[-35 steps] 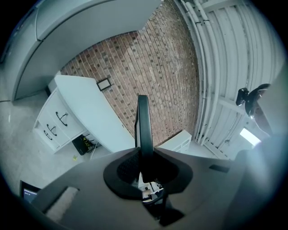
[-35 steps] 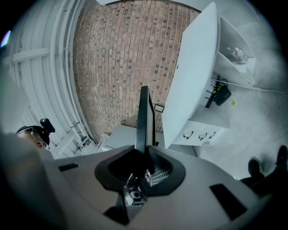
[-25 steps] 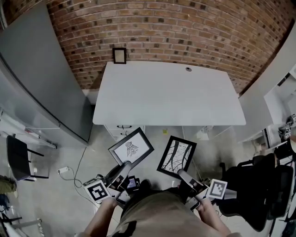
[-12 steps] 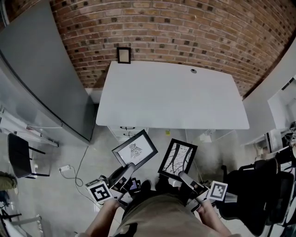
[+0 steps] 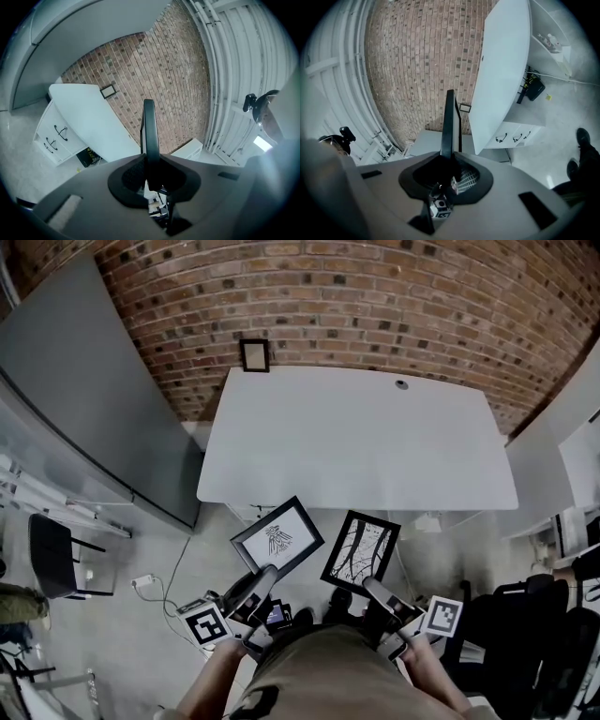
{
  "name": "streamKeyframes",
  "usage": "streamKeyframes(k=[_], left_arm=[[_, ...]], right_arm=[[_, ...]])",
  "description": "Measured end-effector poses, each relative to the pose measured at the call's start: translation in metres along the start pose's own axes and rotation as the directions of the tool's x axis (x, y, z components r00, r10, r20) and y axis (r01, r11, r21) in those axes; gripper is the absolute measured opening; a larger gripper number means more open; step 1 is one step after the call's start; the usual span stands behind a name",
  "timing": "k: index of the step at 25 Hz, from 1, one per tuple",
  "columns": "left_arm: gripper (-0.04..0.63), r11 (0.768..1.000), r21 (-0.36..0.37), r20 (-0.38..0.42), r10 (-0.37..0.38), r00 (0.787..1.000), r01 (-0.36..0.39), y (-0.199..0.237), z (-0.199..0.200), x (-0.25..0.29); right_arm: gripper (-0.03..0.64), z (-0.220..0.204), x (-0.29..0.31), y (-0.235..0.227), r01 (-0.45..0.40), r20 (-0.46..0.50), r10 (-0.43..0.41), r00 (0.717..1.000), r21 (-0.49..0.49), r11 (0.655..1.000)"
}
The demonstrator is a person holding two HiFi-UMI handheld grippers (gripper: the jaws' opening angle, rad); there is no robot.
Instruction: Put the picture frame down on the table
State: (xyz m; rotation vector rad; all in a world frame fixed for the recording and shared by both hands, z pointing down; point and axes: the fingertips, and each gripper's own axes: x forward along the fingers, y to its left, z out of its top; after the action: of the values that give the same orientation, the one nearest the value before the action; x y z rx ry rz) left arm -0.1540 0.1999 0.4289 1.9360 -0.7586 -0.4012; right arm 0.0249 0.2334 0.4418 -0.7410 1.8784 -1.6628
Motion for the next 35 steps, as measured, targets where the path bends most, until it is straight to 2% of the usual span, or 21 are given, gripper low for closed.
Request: streamKeyframes(k=[10, 24, 35], left_arm=[[0.043, 0.998, 0.055, 0.014, 0.021, 1.0, -0.022, -0.018, 0.02, 0.061], [0.043, 0.993, 0.082, 0.048, 0.076, 0.996, -0.08, -0.026, 0.02, 0.126], [0.043, 0.987, 0.114, 0.052, 0.105, 0.993, -0.11, -0.036, 0.022, 0.151]], right_arm=[[0.057, 0.067, 0.009, 0.003, -0.052, -0.02, 0.053, 0.998, 0.009, 0.999], [0.057, 0.136, -0.006, -0.01, -0.082, -0.036, 0.084, 0.996, 0.054, 0.995], [0.057, 0.157, -0.012, -0.021, -0.093, -0.065, 0.1, 0.993, 0.091, 0.991]])
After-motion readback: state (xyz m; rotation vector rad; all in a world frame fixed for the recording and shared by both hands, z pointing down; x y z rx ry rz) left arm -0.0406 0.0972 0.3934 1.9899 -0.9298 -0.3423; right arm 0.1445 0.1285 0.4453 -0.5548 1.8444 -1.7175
